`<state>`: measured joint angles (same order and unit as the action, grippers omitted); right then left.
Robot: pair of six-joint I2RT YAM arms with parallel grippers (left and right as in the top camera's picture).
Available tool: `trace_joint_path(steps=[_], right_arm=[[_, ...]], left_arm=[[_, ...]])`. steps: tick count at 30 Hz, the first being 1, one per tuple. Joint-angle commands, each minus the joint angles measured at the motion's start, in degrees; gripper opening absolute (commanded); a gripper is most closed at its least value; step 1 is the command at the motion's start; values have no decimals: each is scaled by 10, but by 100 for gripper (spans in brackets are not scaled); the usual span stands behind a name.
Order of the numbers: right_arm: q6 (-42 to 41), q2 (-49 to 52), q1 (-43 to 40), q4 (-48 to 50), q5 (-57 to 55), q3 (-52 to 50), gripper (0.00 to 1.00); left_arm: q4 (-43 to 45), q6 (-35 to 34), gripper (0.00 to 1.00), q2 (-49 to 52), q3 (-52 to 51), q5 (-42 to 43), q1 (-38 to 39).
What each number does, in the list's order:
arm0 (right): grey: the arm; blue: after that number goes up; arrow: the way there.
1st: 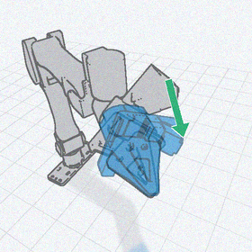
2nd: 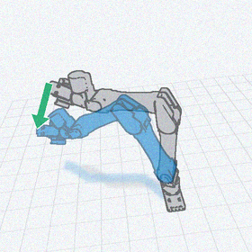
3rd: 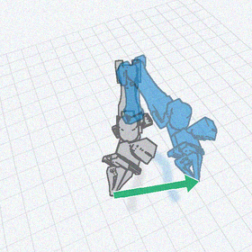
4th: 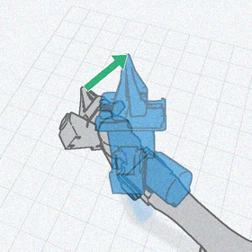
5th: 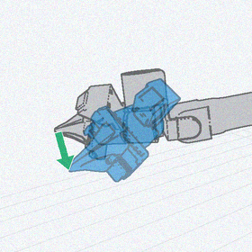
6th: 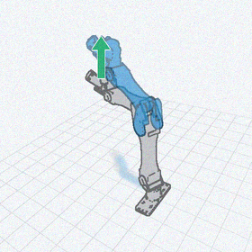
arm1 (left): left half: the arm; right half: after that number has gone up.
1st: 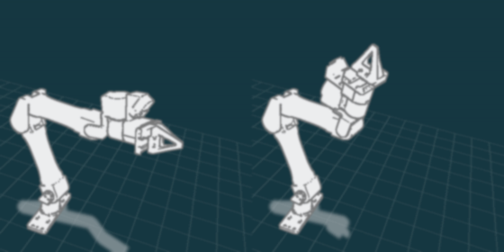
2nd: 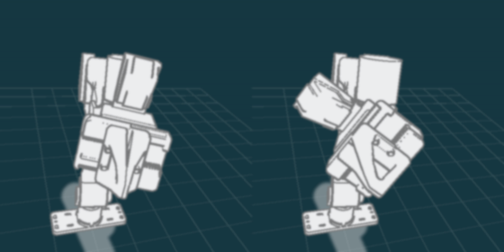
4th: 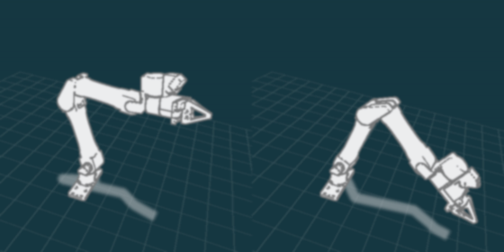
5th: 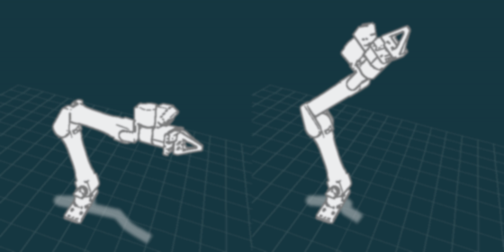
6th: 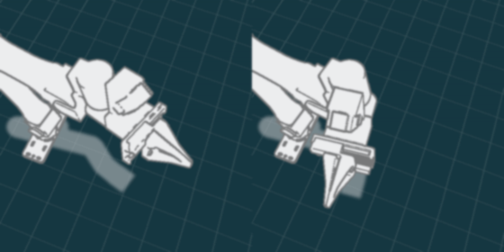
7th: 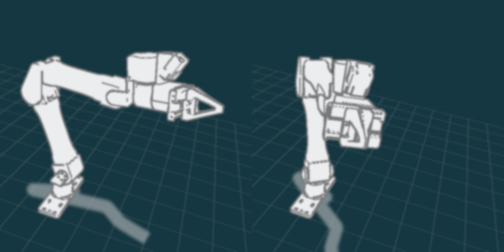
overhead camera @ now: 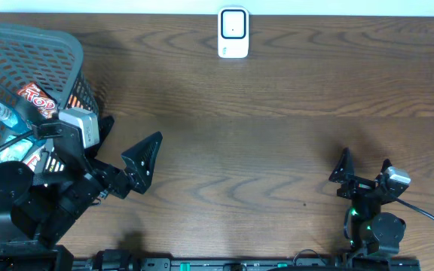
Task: Scan the item barcode
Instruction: 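Reach the left gripper into the basket and grasp the yellow snack bag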
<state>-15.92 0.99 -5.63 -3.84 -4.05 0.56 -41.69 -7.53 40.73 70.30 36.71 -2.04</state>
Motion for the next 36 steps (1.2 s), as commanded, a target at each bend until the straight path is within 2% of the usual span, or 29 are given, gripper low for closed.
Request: trace_joint_path(steps=[1, 3, 9, 12, 14, 20, 24, 29, 36], right_arm=[[5, -1, 4, 0, -1, -2, 99], [5, -1, 4, 0, 0, -2, 99], [5, -1, 4, 0, 0, -2, 99], [5, -1, 4, 0, 0, -2, 99], [5, -1, 4, 0, 0, -2, 99], [5, -1, 4, 0, 0, -2, 99], [5, -1, 4, 0, 0, -2, 99], [5, -1, 4, 0, 0, -2, 99], [5, -1, 4, 0, 0, -2, 99]], left_arm=[[20, -8, 100, 7, 18, -26, 0], [19, -28, 100, 16, 42, -101, 0], [-64, -148, 98, 107, 170, -466, 0], [-113, -194, 98, 174, 232, -553, -12], [-137, -235, 98, 209, 253, -570, -33], [-195, -424, 98, 286, 259, -573, -155], [-251, -495, 98, 332, 259, -570, -256], [-301, -511, 98, 395, 247, -493, -348], [-303, -518, 98, 496, 194, -420, -391]])
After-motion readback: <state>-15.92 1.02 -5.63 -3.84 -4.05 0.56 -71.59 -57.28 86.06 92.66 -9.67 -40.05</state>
